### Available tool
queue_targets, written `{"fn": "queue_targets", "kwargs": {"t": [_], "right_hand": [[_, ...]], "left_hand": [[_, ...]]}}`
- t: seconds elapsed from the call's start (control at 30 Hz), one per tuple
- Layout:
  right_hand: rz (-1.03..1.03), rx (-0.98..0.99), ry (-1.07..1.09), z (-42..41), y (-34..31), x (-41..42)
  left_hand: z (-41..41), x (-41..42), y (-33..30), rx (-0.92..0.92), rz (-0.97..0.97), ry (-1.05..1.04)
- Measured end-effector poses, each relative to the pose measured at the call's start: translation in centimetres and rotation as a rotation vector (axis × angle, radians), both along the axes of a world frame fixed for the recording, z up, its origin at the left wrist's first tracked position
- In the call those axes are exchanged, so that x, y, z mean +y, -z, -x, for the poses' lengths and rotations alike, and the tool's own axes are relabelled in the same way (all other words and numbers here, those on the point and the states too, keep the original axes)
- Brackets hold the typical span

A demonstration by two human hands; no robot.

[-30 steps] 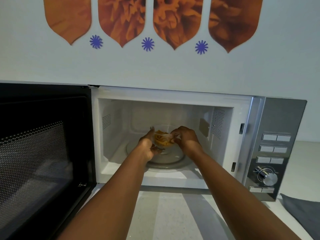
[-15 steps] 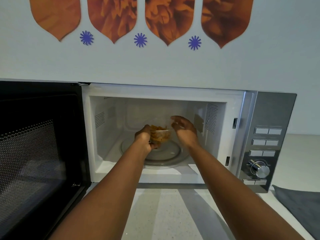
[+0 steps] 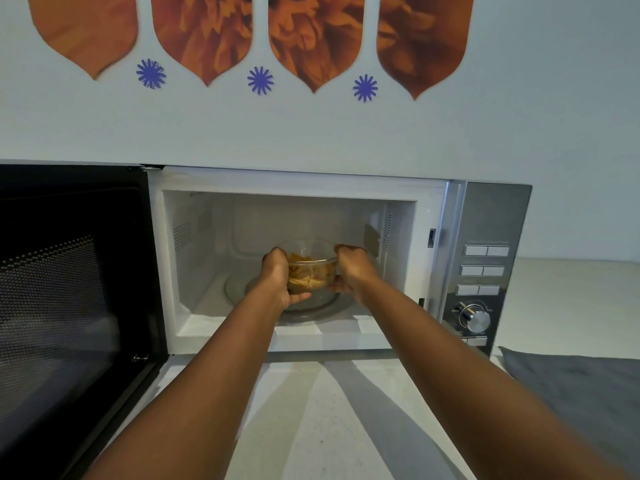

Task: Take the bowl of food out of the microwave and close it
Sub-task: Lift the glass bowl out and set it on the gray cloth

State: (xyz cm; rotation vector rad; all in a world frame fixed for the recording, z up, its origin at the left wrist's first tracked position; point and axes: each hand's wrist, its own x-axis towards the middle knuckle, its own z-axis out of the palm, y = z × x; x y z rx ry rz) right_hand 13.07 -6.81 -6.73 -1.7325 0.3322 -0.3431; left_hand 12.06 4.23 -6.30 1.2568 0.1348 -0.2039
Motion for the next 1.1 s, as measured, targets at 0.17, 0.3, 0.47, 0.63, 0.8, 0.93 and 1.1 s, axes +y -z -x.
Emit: {"fn": "queue_targets", "kwargs": {"t": [0.17, 0.3, 0.47, 0.63, 0.8, 0.93, 1.1], "right_hand": [[-0.055, -0.010, -0.016, 2.3, -0.1, -0.6], [-0.092, 0.020, -0.002, 4.7, -0.4, -1.3], [-0.056, 0.022, 0.054, 7.3, -0.4, -2.7], [0.085, 0.015, 0.132, 8.9, -0.7, -4.0], [0.107, 0.022, 0.213, 12.1, -1.5, -6.2], [0.094, 0.015, 0.271, 14.5, -2.2, -8.1], [0.119, -0.003, 0.350, 17.3, -2.6, -11.0]], "left_hand": [[1.6, -1.0, -0.2, 0.009, -0.023, -0.030], [3.0, -2.0, -0.2, -0.037, 0.030, -0.080], [3.9, -4.0, 0.8, -0.082, 0.105, -0.154], [6.0, -5.8, 1.3, -0.080, 0.148, -0.145], [8.6, -8.7, 1.5, -0.126, 0.152, -0.139], [11.1, -10.8, 1.1, -0.155, 0.134, -0.114], [14.1, -13.6, 0.9, -0.200, 0.065, -0.036]]}}
